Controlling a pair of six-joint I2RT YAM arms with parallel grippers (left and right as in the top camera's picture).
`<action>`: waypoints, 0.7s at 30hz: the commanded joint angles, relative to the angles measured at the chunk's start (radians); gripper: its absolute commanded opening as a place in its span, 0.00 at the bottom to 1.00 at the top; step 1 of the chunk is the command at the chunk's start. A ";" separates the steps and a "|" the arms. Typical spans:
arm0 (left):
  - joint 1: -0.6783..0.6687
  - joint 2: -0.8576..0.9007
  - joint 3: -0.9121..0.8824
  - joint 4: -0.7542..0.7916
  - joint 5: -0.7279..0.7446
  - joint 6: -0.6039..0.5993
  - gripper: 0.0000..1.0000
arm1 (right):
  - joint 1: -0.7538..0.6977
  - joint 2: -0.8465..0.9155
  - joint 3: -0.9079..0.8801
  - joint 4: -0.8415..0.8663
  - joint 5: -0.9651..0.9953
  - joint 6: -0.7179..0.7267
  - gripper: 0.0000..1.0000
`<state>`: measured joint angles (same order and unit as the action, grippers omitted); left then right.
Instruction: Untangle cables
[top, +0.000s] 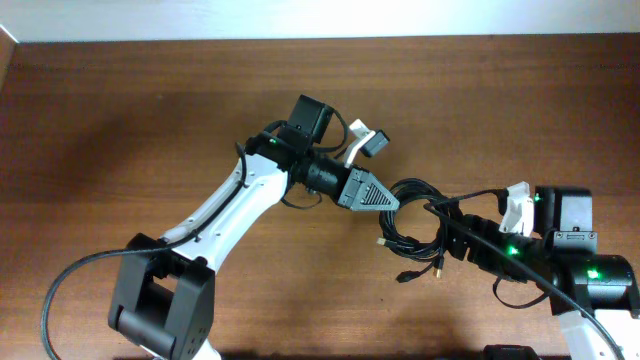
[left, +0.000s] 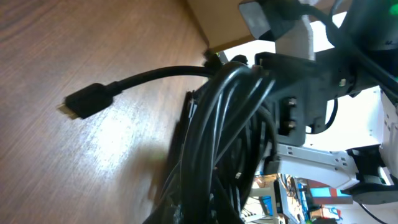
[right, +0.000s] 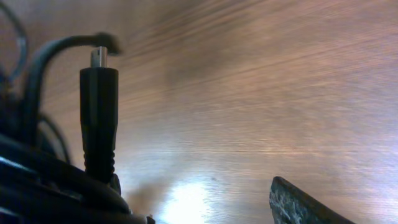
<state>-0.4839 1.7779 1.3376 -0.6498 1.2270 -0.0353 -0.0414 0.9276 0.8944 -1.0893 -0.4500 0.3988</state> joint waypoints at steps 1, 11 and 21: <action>0.003 -0.026 0.026 -0.002 0.114 0.002 0.00 | -0.005 0.002 0.014 -0.016 0.159 0.037 0.75; 0.003 -0.026 0.026 0.003 0.112 0.002 0.00 | -0.005 0.002 0.015 -0.014 0.100 0.020 0.75; 0.020 -0.026 0.026 -0.010 0.112 0.002 0.00 | -0.005 0.002 0.015 -0.056 0.238 0.028 0.75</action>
<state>-0.4896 1.7779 1.3376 -0.6571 1.2510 -0.0353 -0.0414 0.9276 0.8997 -1.1343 -0.3328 0.4194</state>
